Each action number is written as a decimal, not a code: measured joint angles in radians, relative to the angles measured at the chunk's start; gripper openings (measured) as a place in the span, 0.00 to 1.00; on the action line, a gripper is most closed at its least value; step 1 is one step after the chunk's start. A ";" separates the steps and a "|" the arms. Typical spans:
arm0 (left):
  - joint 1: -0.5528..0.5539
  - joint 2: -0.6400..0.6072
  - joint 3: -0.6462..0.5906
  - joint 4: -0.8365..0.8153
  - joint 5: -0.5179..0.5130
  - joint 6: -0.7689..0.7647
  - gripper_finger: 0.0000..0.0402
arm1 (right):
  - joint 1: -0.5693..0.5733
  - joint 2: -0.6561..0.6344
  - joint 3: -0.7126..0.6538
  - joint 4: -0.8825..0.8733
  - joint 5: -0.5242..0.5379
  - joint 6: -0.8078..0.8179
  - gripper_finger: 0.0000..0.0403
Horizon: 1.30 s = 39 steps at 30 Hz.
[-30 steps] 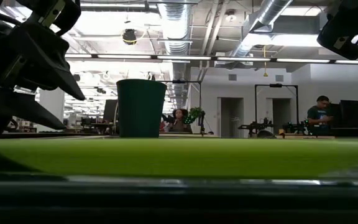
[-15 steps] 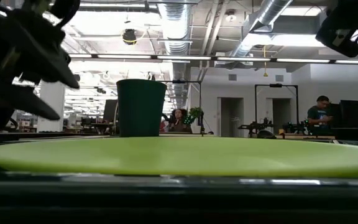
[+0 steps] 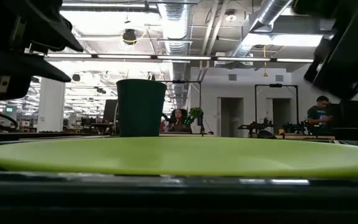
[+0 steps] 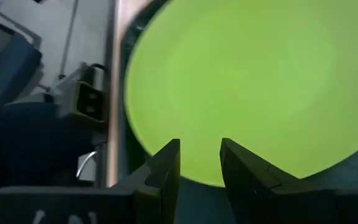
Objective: Pick and place plate/cup/fork/spoon on tray
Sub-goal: Put the light green plate on the black tray to the left of the light orange fork
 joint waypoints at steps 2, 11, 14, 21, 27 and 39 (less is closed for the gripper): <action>0.000 0.000 0.000 -0.020 -0.006 0.000 0.39 | -0.025 0.036 0.000 0.018 -0.024 0.003 0.35; 0.000 0.000 0.000 -0.110 -0.016 -0.015 0.39 | -0.106 0.093 0.000 0.010 -0.060 0.028 0.35; 0.004 0.000 0.000 -0.123 -0.019 -0.019 0.39 | -0.131 0.093 0.000 0.000 -0.059 0.022 0.35; 0.013 0.000 0.000 -0.123 -0.017 -0.018 0.39 | -0.194 0.093 0.000 -0.046 -0.058 -0.005 0.35; 0.013 0.000 0.000 -0.124 -0.024 -0.018 0.39 | -0.235 0.093 0.000 -0.049 -0.058 -0.051 0.35; 0.013 0.000 0.000 -0.144 -0.035 -0.018 0.39 | -0.310 0.092 0.000 -0.027 -0.048 -0.113 0.35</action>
